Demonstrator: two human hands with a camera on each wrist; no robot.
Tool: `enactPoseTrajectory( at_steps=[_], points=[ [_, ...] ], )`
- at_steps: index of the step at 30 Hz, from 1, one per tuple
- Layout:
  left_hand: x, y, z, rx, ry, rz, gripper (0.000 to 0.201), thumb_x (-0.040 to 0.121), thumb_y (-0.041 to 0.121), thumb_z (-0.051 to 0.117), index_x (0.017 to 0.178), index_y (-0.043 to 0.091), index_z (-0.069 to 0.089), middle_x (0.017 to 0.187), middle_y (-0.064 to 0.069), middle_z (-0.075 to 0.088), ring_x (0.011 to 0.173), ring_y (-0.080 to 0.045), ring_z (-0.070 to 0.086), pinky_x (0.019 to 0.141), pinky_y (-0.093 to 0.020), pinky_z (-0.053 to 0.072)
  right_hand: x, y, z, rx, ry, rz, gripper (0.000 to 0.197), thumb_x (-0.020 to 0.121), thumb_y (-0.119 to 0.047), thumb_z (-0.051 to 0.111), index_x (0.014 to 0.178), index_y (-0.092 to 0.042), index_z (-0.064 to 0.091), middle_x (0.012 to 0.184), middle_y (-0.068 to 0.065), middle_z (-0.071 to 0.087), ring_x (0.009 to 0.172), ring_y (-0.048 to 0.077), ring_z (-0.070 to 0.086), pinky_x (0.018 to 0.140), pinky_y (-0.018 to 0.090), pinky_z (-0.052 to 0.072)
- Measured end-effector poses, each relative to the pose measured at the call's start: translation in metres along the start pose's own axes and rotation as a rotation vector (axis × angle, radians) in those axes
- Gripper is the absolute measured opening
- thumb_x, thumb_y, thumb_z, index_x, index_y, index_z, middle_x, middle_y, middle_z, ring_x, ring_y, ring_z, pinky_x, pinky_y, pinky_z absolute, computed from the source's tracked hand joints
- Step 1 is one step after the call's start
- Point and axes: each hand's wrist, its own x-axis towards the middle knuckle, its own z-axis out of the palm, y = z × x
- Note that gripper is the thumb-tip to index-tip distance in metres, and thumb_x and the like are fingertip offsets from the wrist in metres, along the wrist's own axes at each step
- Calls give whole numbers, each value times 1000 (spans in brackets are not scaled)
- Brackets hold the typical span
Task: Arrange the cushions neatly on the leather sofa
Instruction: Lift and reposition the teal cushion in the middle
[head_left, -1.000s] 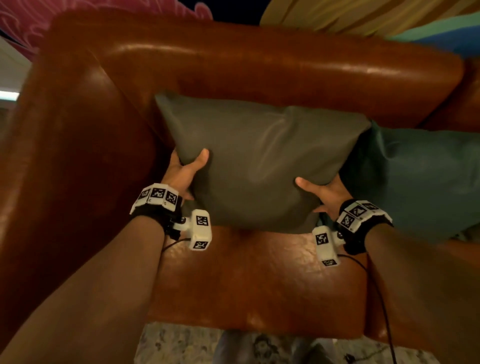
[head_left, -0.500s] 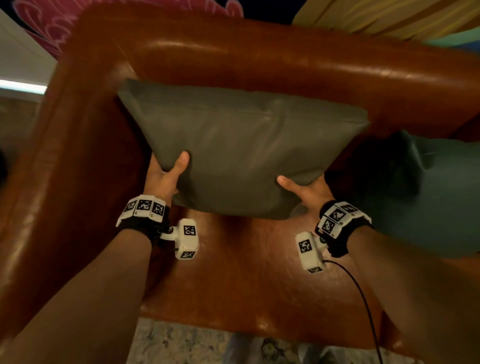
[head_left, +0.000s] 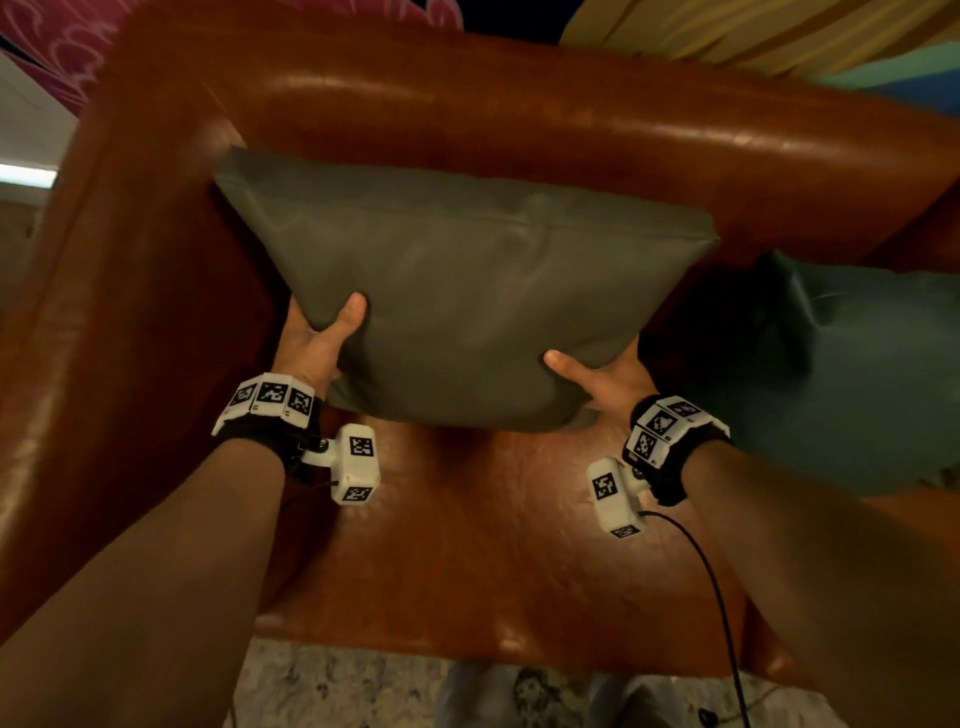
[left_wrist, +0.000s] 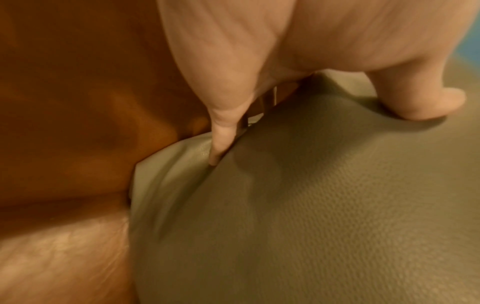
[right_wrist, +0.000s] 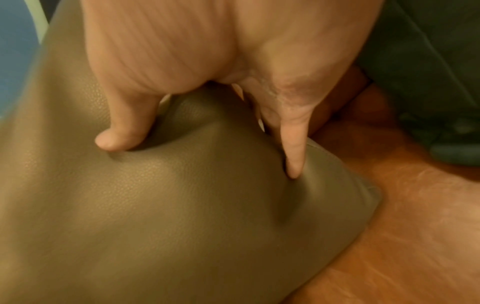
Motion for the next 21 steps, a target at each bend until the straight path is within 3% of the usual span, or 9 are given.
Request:
enactPoseTrajectory(
  at_steps=[4,7,9,12,15,16,18,21],
  points=[
    [1,-2,3,32,38,9,73,61,54,77,127,50,47,132,12,59,123,-18,55,104,-56,43,-6,-4,-15,-61,-48,32,140,32,-75,86,150,-43,17,147,-10,51,133,20,53,106,52,48],
    [-3,-8,2,88,124,41,91,51,66,79,132,48,42,138,10,56,124,-17,55,104,-52,44,-12,-6,-37,-53,-105,67,113,61,-53,87,151,-41,18,145,-7,47,130,20,49,95,51,52],
    [-14,-20,4,54,245,62,98,57,64,75,142,41,32,144,5,49,126,-18,53,106,-49,44,-18,2,-59,-65,-139,96,95,74,-40,83,150,-37,25,135,-3,50,125,20,51,96,51,52],
    [-45,-53,15,-70,474,-12,81,71,61,63,141,29,36,136,1,52,119,-17,54,100,-42,47,-29,25,-102,-76,-186,172,49,86,-27,75,129,-24,52,127,8,62,116,24,61,102,49,52],
    [-83,-93,50,41,611,-171,46,87,38,58,123,10,57,100,-8,66,83,-20,58,81,-35,49,-37,60,-159,-113,-219,223,9,91,-19,70,97,-20,64,103,12,70,92,19,67,96,42,53],
    [-92,-108,67,146,599,-224,37,89,29,57,118,6,61,102,-15,67,77,-26,58,76,-34,49,-38,73,-180,-117,-222,242,5,91,-17,69,91,-19,65,94,11,70,85,18,67,92,41,53],
    [-108,-132,113,372,439,-299,28,92,14,50,112,0,63,110,-22,64,80,-36,59,72,-31,52,-41,95,-228,-160,-232,280,6,90,-14,69,86,-16,65,84,10,68,77,17,66,80,33,54],
    [-127,-157,203,471,196,-323,20,92,12,50,103,4,64,96,-13,67,77,-27,60,65,-29,52,-37,124,-312,-241,-204,345,7,88,-16,72,85,-13,66,89,13,68,83,23,66,69,28,49]
  ],
)
